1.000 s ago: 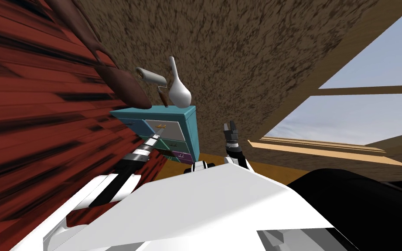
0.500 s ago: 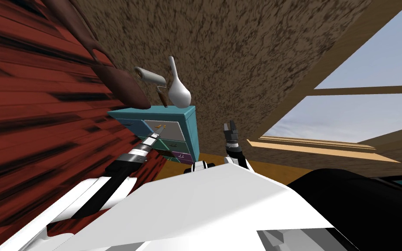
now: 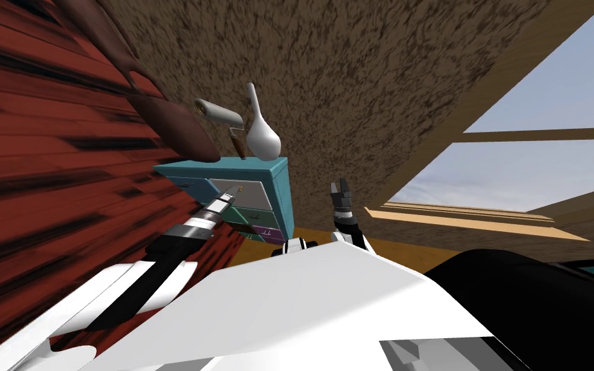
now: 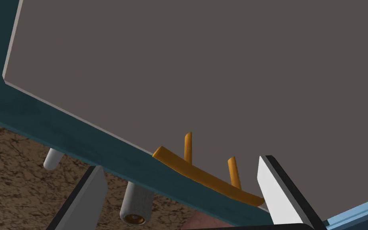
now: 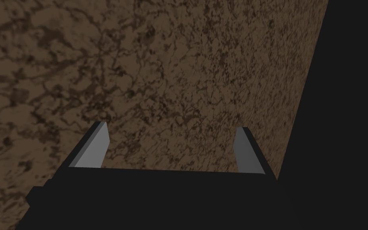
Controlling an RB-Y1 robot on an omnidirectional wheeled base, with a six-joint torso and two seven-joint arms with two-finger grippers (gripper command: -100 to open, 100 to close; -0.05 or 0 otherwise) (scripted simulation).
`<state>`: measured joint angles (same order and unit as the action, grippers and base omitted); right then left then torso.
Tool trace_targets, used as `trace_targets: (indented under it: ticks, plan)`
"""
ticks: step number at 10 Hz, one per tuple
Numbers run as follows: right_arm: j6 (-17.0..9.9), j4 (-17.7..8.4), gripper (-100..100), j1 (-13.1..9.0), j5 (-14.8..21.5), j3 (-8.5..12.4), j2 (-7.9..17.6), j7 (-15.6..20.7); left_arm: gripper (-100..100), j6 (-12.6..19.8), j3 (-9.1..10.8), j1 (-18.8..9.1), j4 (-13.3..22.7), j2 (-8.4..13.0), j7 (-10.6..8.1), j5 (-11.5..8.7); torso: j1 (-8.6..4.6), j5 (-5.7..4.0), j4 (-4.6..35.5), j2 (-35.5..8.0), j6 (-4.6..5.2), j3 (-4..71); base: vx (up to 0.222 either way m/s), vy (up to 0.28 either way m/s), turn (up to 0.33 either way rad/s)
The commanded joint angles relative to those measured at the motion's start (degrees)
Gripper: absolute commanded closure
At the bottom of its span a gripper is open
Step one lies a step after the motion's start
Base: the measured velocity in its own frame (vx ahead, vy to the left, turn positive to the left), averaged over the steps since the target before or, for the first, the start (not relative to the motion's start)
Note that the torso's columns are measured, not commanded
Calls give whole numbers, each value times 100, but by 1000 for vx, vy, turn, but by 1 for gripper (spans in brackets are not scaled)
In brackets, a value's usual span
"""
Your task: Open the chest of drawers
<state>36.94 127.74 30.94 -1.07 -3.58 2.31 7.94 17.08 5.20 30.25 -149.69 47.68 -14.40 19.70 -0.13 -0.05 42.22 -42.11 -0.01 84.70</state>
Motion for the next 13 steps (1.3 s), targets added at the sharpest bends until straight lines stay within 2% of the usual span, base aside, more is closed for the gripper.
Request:
trace_targets:
  ticks: [1, 3, 6, 7, 11, 12, 13]
  plan:
    - [0, 0, 0, -1, 0, 0, 0, 0, 100, -99, -144, 25, 34, -174, 152, 58, 19, 6, 8, -27, 1, -18, -35, 27, -14]
    - [0, -1, 0, -2, 0, 0, 1, 0, 100, -29, 4, 16, 2, 27, -85, 37, 28, 5, 18, -35, -6, -24, -82, 12, 6]
    - [-1, -1, 0, -3, 0, 1, 1, 0, 100, -3, 129, 14, -12, 183, -282, 56, 20, -2, 34, -61, -12, -38, -177, 43, 22]
    - [-1, -1, 0, -3, 0, 1, 1, 0, 100, -22, 57, 38, 24, 156, -231, 37, 34, -4, 44, -55, -17, -27, -82, 29, -9]
    - [-1, -1, 0, -3, 0, 1, 1, 0, 100, -68, 147, 34, 17, 277, -420, 94, 32, 0, 34, -50, -11, -29, -165, 53, 33]
    - [-1, -1, 0, -3, 0, 1, 1, 0, -100, -3, 209, 65, 44, 431, -577, 59, 35, -2, 41, -46, -17, -22, -83, 10, -16]
    - [-1, -1, 0, -2, 0, 0, 1, 0, -100, 58, 349, 84, 38, 592, -762, 45, 17, -1, 21, -12, -8, -6, -6, -19, -20]
